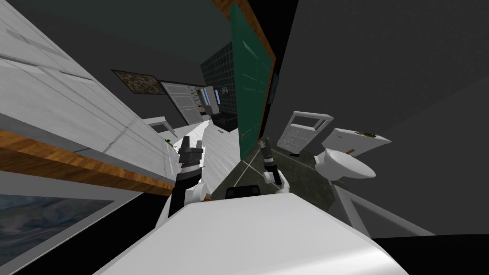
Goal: Push the door open
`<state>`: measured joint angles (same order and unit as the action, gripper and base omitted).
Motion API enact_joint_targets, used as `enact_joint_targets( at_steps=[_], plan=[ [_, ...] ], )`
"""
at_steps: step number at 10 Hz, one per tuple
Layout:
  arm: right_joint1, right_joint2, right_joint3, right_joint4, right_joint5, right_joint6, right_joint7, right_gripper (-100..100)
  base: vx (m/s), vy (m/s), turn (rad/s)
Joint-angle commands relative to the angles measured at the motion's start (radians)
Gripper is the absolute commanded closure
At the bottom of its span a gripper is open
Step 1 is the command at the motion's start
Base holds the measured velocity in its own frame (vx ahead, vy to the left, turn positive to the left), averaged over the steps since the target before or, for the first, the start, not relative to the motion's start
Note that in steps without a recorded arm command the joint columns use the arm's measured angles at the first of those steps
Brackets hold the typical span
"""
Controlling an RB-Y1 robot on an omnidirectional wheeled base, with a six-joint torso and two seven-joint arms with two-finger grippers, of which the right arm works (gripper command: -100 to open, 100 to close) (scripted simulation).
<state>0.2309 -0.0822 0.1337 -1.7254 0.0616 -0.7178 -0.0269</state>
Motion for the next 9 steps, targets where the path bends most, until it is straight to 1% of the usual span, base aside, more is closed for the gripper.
enact_joint_targets(
  at_steps=[1,9],
  plan=[
    [-0.016,-0.004,0.006,0.041,0.009,-0.003,-0.012,-100,0.096,-0.048,0.054],
    [-0.115,-0.011,0.038,0.288,0.056,-0.036,-0.062,-100,0.091,-0.07,0.065]
  ],
)
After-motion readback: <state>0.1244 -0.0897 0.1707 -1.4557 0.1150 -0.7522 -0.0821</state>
